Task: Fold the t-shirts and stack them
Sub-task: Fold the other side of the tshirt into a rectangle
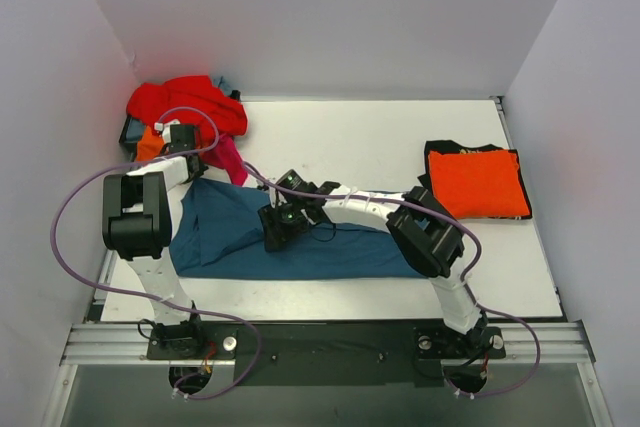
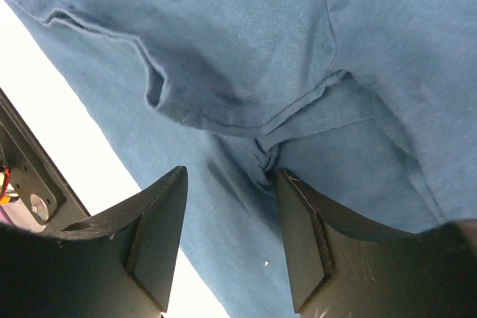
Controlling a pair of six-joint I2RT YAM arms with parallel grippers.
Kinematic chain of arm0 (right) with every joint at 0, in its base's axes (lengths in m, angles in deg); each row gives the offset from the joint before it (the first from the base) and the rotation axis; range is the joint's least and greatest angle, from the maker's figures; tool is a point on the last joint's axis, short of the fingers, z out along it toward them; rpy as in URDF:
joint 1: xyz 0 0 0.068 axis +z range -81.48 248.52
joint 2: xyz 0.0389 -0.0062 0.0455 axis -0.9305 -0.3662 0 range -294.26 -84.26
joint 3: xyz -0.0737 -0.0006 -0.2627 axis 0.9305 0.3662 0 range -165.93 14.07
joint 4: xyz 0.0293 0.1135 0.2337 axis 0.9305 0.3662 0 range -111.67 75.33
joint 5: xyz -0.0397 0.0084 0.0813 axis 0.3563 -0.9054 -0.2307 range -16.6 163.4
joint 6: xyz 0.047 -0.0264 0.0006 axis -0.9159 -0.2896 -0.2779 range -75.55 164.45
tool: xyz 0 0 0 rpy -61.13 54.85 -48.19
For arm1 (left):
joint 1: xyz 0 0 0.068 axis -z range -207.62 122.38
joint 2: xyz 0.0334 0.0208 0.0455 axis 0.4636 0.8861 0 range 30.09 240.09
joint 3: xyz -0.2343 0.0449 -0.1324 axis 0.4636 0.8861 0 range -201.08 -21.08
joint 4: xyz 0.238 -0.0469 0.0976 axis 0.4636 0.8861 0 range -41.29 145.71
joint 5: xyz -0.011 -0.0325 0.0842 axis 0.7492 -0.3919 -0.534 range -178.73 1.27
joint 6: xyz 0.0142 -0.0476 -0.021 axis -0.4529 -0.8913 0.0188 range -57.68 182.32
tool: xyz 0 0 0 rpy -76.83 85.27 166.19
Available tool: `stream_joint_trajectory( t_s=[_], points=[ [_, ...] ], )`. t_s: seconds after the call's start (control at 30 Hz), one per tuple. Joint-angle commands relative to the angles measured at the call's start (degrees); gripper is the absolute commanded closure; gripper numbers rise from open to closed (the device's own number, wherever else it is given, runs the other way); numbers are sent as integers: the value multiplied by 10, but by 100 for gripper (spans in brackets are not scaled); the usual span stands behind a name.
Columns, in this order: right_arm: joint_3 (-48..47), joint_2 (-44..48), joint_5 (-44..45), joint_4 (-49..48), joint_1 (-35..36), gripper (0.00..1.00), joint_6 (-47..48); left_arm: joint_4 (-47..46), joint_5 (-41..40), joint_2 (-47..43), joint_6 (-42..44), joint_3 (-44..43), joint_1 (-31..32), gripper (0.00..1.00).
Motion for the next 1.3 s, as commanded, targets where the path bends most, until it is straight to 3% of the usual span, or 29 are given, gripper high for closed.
stream_joint_trajectory(
  t_s=[0.0,0.27,0.43,0.6,0.83,1.0,1.27],
  points=[
    [-4,42,-27,1,2,53,-6,-7,-9,6,8,-30,-4,100],
    [-92,28,-16,19,-5,51,5,-1,-13,-21,15,-16,-5,100],
    [-195,-55,-26,29,0,41,1,13,-15,-7,15,-31,-5,100],
    [-248,-124,-61,37,4,40,-19,20,-18,-2,14,-37,-8,100],
    [-149,-89,-120,-10,22,43,-45,27,-14,6,13,-44,-12,100],
    [13,23,-128,-85,33,44,-52,30,-14,10,13,-48,-13,100],
    [142,141,-113,-83,21,45,-40,39,-9,7,10,-50,-13,98]
  ],
)
